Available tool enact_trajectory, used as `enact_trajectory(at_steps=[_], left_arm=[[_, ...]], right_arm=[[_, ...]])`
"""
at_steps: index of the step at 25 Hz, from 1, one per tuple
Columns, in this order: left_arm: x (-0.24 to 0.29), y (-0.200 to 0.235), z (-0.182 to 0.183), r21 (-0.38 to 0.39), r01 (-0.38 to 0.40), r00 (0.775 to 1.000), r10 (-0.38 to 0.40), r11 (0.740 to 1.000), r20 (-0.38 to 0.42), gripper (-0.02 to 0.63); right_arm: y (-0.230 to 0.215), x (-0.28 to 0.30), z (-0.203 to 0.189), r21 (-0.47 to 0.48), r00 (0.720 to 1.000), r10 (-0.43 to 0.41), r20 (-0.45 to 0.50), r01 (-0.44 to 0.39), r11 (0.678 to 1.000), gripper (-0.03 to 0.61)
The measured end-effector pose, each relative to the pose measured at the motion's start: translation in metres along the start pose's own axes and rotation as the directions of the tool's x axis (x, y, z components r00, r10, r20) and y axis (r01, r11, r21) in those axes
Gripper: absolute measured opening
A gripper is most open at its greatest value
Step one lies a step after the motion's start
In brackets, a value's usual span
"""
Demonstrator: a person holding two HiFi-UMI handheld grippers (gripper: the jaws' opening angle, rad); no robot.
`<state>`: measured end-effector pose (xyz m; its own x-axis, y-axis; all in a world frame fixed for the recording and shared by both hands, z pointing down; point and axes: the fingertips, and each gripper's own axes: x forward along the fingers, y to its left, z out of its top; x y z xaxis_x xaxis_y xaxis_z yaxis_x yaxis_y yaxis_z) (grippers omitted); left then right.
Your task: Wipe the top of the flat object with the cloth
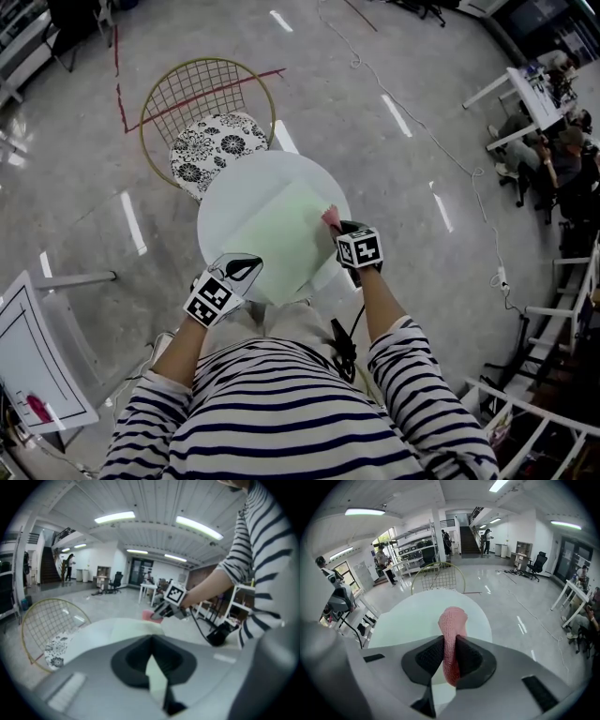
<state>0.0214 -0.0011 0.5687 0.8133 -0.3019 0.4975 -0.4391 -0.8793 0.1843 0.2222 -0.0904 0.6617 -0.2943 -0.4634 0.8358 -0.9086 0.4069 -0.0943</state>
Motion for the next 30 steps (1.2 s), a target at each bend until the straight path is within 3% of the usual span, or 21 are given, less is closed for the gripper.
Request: enact_trajectory(at_steps=[6, 13, 30], left_arm=[[0.009, 0.0, 0.001, -0.006, 0.005, 1.0, -0.005, 1.0, -0.017, 0.006], [0.018, 0.001, 0.001, -0.009, 0.01, 1.0, -0.011, 1.0, -0.025, 0.007], [0.015, 0.007, -0.001, -0.013, 0.011, 1.0, -0.012, 1.0, -0.022, 0.007]], right_arm=[[-0.017, 0.012, 0.001, -0.054, 0.998, -0.033, -0.049, 0.03, 0.998, 0.048], [-0.016, 0.025, -0.012, -0.044, 0.995, -0.037, -0.09, 0.034, 0.998, 0.048], [0.002, 0.028, -0.012, -0.058, 0.996, -0.02, -0.091, 0.015, 0.998, 0.048]])
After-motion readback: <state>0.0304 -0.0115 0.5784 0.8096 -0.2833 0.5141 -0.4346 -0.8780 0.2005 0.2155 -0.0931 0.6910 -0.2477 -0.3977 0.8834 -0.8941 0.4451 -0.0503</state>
